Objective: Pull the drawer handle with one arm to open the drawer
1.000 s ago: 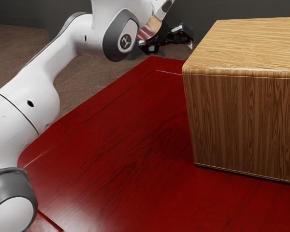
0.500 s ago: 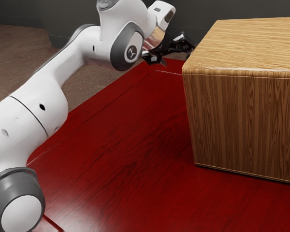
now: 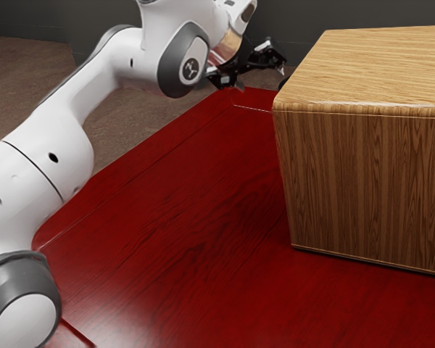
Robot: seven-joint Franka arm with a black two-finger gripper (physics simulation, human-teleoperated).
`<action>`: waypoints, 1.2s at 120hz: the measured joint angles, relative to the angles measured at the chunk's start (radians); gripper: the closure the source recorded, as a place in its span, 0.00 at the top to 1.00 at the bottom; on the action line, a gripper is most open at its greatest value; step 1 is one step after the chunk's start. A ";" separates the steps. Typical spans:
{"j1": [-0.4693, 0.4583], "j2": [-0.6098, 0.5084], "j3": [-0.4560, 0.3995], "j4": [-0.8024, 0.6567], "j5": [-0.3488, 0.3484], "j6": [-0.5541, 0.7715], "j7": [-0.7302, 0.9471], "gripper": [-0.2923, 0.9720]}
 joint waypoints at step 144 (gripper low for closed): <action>0.097 -0.173 0.037 -0.302 -0.034 0.055 0.019 0.76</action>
